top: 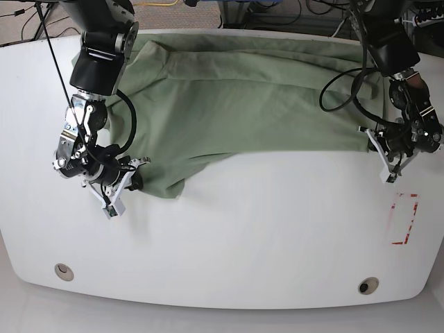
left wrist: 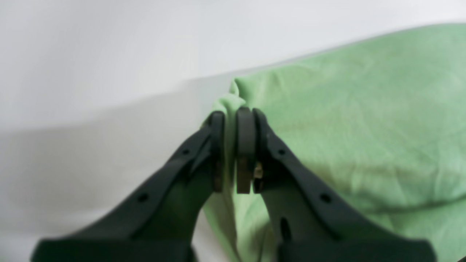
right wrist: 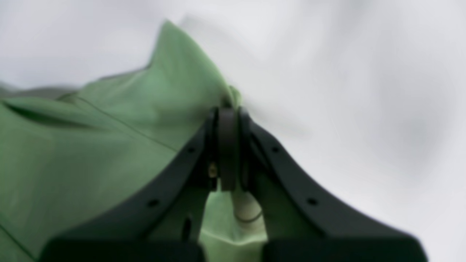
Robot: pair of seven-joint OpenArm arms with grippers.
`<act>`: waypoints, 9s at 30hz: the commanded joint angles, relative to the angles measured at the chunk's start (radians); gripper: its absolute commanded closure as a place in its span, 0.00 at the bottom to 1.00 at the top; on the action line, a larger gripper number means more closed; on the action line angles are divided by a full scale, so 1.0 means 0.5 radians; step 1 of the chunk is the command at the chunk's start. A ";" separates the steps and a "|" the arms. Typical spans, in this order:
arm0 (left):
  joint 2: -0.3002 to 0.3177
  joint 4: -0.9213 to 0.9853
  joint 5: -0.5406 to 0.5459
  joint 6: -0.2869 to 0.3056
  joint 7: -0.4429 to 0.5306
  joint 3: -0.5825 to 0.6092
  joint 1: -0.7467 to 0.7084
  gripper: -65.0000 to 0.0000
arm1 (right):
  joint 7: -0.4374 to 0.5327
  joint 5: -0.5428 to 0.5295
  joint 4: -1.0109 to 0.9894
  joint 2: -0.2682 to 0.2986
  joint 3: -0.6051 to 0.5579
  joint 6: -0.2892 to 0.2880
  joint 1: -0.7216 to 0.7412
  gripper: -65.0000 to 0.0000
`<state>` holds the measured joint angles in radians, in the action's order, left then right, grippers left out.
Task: Layout the t-shirt on the table in an organized manner, then fold the t-shirt properly
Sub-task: 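Fold the held hem with both grippers back toward the shirt's collar edge, then hold the folded edge with both grippers and pull it toward the robot base, then regrasp the folded shirt edge with both grippers and lower it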
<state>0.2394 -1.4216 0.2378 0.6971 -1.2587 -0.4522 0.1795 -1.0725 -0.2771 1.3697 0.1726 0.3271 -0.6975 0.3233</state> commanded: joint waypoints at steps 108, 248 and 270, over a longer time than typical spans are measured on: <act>0.041 0.451 0.140 0.002 0.187 -0.033 0.146 0.97 | -0.198 -0.036 1.242 0.064 0.013 -0.001 -0.771 1.00; 0.124 -0.322 0.265 0.002 0.073 0.237 -0.615 0.52 | -0.413 -0.518 0.972 -0.074 0.541 -0.001 -1.173 0.95; 0.133 0.322 0.044 0.002 0.331 0.329 -0.219 0.52 | 0.222 -0.101 0.190 0.184 0.268 -0.001 -0.838 0.95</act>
<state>0.3084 -1.3018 0.3542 0.7082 -1.0172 -0.2962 0.0711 -0.9272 -0.4191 1.4902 0.2398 0.4580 -0.7238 -0.1143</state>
